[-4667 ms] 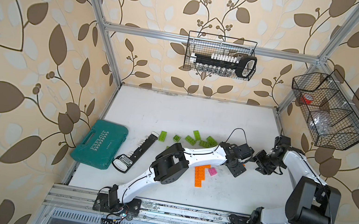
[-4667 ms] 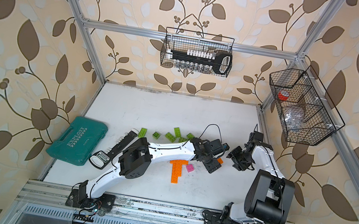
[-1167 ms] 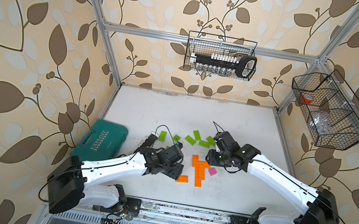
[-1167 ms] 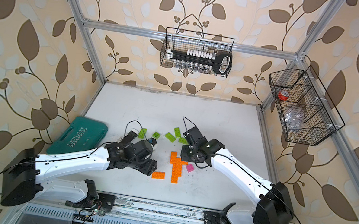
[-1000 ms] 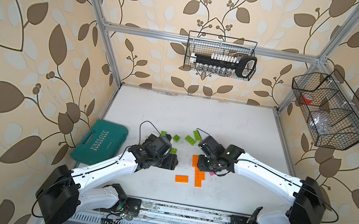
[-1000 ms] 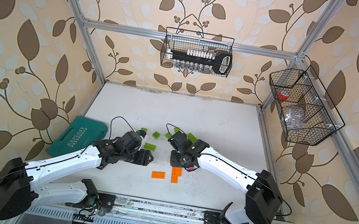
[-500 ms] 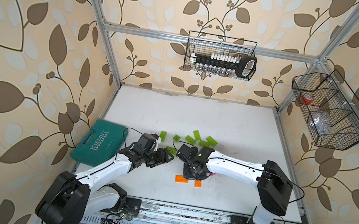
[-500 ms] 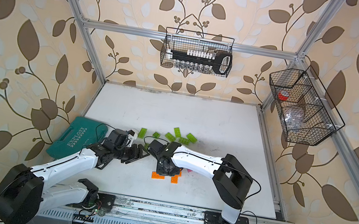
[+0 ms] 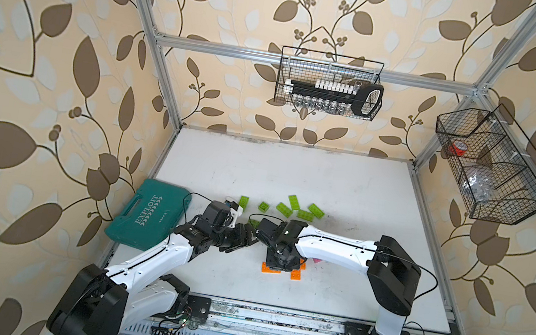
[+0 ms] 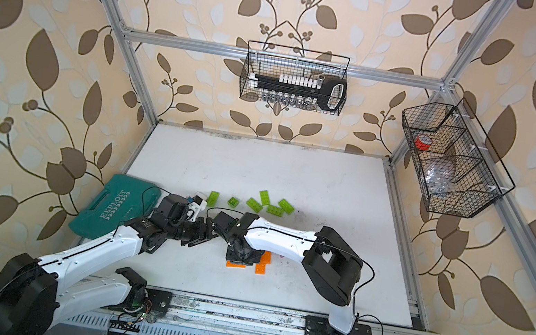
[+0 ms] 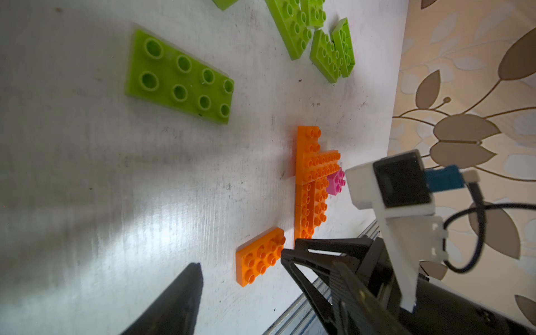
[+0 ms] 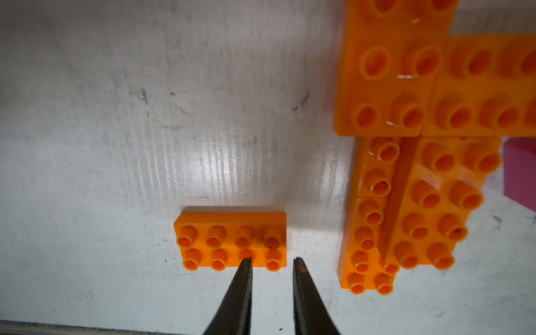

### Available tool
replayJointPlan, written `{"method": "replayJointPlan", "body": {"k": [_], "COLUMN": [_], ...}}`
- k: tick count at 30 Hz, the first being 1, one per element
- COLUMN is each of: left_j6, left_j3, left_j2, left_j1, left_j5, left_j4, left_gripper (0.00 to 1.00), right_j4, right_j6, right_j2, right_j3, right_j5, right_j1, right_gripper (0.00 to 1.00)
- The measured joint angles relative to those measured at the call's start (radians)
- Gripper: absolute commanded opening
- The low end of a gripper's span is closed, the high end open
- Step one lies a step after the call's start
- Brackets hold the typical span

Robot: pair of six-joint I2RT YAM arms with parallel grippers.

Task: Assemble a small pinwheel with lego
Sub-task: Pick up the lego brick from the center of the board.

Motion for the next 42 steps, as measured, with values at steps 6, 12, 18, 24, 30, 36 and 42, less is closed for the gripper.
{"method": "replayJointPlan", "body": {"k": [6, 12, 18, 24, 30, 36, 42], "left_j6": [0.0, 0.0, 0.0, 0.0, 0.0, 0.0, 0.0], "left_j3": [0.0, 0.0, -0.002, -0.008, -0.008, -0.008, -0.013], "left_j2": [-0.011, -0.018, -0.018, -0.018, -0.018, -0.018, -0.019], "left_j1": [0.0, 0.0, 0.0, 0.0, 0.0, 0.0, 0.0], "left_j5": [0.001, 0.006, 0.008, 0.009, 0.019, 0.027, 0.03], "left_j4": [0.0, 0.001, 0.001, 0.002, 0.002, 0.002, 0.004], "left_gripper": [0.71, 0.7, 0.7, 0.69, 0.69, 0.69, 0.69], "right_j4": [-0.014, -0.017, -0.016, -0.016, -0.018, -0.016, -0.016], "right_j6": [0.014, 0.015, 0.015, 0.014, 0.014, 0.014, 0.014], "right_j2": [0.01, 0.012, 0.019, 0.023, 0.036, 0.036, 0.036], "right_j3": [0.0, 0.0, 0.0, 0.005, 0.017, 0.017, 0.017], "right_j5": [0.0, -0.002, -0.013, -0.019, -0.021, -0.019, -0.023], "right_j1": [0.0, 0.0, 0.0, 0.0, 0.001, 0.007, 0.007], "right_gripper": [0.2, 0.2, 0.2, 0.19, 0.19, 0.19, 0.17]}}
